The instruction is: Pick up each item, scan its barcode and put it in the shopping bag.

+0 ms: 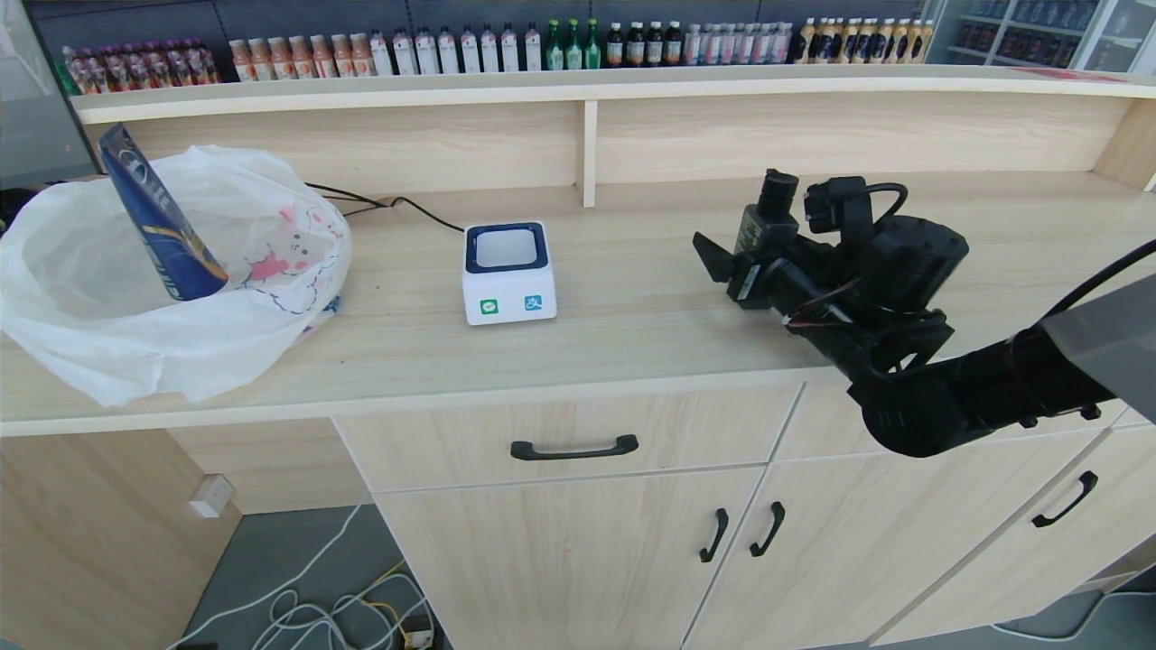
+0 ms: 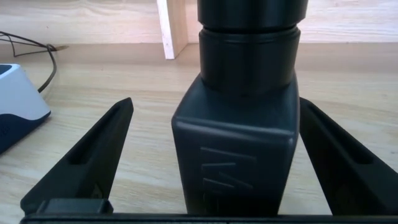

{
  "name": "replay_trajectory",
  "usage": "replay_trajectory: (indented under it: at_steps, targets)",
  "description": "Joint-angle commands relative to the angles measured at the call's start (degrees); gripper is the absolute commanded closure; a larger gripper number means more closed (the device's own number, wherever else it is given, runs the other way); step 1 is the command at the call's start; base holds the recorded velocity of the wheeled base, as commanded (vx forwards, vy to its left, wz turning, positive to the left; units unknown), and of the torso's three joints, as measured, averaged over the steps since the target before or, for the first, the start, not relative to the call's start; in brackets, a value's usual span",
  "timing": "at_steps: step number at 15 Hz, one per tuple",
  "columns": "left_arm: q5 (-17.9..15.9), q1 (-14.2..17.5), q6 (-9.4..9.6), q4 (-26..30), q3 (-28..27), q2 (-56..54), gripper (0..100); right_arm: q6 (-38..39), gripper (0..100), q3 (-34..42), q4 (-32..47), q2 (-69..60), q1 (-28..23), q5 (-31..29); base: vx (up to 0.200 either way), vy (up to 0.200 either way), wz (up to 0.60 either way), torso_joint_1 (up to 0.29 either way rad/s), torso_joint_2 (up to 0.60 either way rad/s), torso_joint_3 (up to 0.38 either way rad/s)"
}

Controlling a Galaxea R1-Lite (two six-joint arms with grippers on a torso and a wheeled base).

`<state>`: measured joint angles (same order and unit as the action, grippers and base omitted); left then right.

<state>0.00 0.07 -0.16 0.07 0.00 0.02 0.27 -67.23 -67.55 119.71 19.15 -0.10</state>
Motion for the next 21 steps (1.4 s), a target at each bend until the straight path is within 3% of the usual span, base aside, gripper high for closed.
replay_trajectory:
  at_steps: [1, 14, 15, 21]
  targets:
    - [0.0, 0.0, -0.02, -0.1, 0.0, 0.0, 0, 0.0, 0, -0.6, 0.6, 0.3, 0.0, 0.0, 0.000, 0.000, 0.00, 0.000, 0.00, 0.000]
    - [0.0, 0.0, -0.02, 0.0, 0.0, 0.0, 0, 0.5, 0, -2.0, 0.8, 1.1, -0.2, 0.0, 0.000, 0.000, 0.00, 0.000, 0.00, 0.000]
    - [0.0, -0.1, -0.02, 0.0, 0.0, 0.0, 0, 0.5, 100, -1.9, 0.8, 1.1, -0.2, 0.0, 0.000, 0.000, 0.00, 0.000, 0.00, 0.000]
    - [0.0, 0.0, -0.02, 0.0, 0.0, 0.0, 0, 1.6, 100, 0.5, 0.8, 0.3, -0.5, -0.1, 0.000, 0.000, 0.00, 0.000, 0.00, 0.000]
